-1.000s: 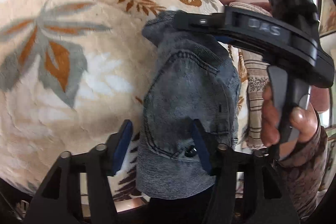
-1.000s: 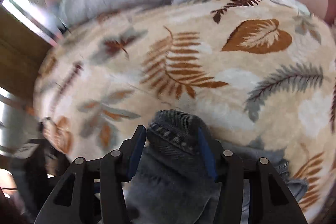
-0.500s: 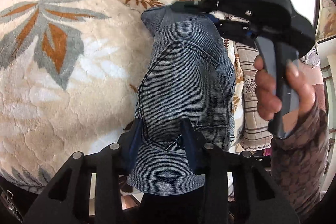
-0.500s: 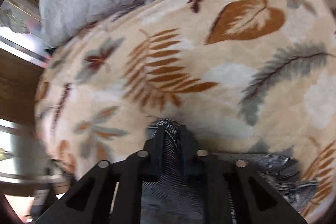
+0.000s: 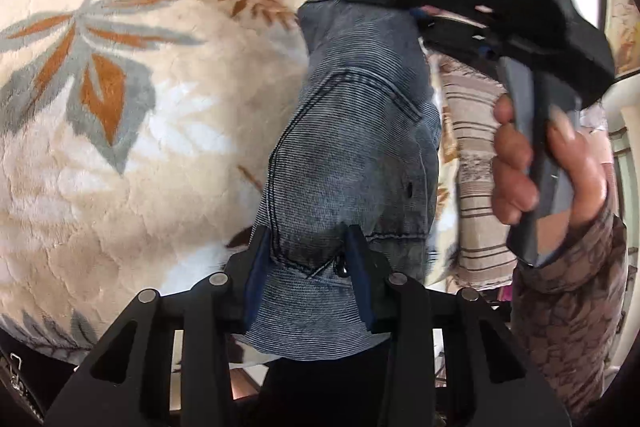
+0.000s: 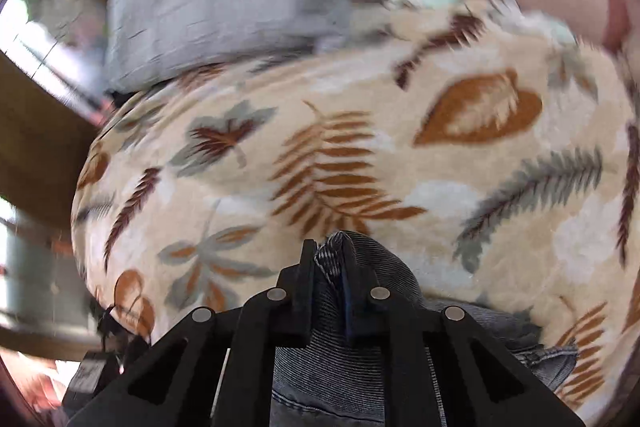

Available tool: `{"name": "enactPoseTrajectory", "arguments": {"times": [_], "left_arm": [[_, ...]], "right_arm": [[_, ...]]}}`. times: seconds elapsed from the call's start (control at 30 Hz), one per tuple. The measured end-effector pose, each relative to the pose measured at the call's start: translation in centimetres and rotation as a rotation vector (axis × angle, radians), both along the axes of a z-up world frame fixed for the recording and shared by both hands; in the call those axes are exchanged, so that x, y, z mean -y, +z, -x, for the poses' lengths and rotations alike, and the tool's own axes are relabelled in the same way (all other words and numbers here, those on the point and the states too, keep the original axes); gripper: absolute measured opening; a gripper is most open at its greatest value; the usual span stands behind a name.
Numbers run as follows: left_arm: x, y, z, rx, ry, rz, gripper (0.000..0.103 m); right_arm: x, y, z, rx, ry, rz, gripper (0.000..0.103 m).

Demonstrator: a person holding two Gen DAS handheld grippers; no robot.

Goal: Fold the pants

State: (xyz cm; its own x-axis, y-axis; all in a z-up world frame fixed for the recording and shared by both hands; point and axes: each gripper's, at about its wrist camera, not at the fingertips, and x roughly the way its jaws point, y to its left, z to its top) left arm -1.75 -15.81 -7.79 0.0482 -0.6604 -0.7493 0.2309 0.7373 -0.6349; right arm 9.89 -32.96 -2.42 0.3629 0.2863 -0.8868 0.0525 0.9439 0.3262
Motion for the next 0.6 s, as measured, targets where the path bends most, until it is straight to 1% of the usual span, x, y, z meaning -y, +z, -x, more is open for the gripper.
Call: {"name": "enactPoseTrajectory", "arguments": {"times": [0.07, 0.1, 0.13, 0.17, 0.2, 0.23, 0.27, 0.3, 0.33, 0.37, 0.4, 0.43, 0.47, 0.5, 0.53, 0.6], "left_arm": [[-0.5, -0.3, 0.0, -0.006, 0.001, -0.02, 0.036], [-0.8, -0.2, -0.1, -0.016, 0.001, -0.017, 0.035], [-1.2, -0.1, -0.3, -0.021, 0.001, -0.016, 0.034], [-1.6, 0.1, -0.3, -0.02, -0.002, -0.012, 0.034], [-1.8, 0.5, -0.5, -0.01, -0.002, -0.017, 0.034], [-2.1, 1.0, -0.9, 0.004, 0.004, -0.022, 0.032], [-2.5, 1.5, -1.4, 0.016, 0.013, -0.015, 0.032], [-3.0, 2.3, -2.2, 0.028, 0.028, -0.006, 0.032], [-2.9, 2.7, -2.8, 0.034, 0.034, -0.008, 0.032], [-2.8, 3.2, -3.5, 0.047, 0.037, -0.008, 0.032], [-2.1, 4.0, -4.6, 0.063, 0.03, -0.013, 0.033], [-1.3, 4.1, -4.8, 0.071, 0.021, -0.022, 0.04], [-0.4, 4.5, -5.4, 0.077, 0.008, -0.031, 0.044], [1.0, 4.8, -6.1, 0.085, -0.014, -0.052, 0.051], [2.1, 4.9, -6.6, 0.09, -0.024, -0.077, 0.052], [4.4, 4.6, -7.6, 0.096, -0.051, -0.108, 0.052]], "right_arm": [[0.2, -2.3, -0.6, -0.033, -0.024, 0.002, 0.01], [0.4, -3.4, -0.8, -0.051, -0.039, -0.017, 0.011], [0.7, -3.8, -0.9, -0.051, -0.054, -0.057, 0.012], [1.2, -3.4, -0.6, -0.033, -0.073, -0.106, 0.017], [2.2, -2.5, 0.0, -0.009, -0.101, -0.161, 0.018], [2.9, -1.7, 0.4, 0.007, -0.117, -0.184, 0.018], [4.5, 0.0, 1.6, 0.057, -0.15, -0.205, 0.019], [5.7, 1.1, 2.5, 0.089, -0.171, -0.207, 0.02], [6.9, 2.1, 3.5, 0.118, -0.191, -0.206, 0.028], [8.7, 3.1, 4.9, 0.146, -0.22, -0.199, 0.042], [10.9, 3.9, 6.9, 0.165, -0.272, -0.155, 0.048], [12.5, 4.1, 8.3, 0.172, -0.312, -0.108, 0.053], [13.5, 4.1, 9.1, 0.173, -0.338, -0.074, 0.054], [15.1, 3.5, 10.7, 0.157, -0.378, -0.037, 0.054], [16.3, 2.7, 11.7, 0.133, -0.407, -0.032, 0.054], [18.4, 0.2, 13.8, 0.081, -0.476, -0.07, 0.054]]}}
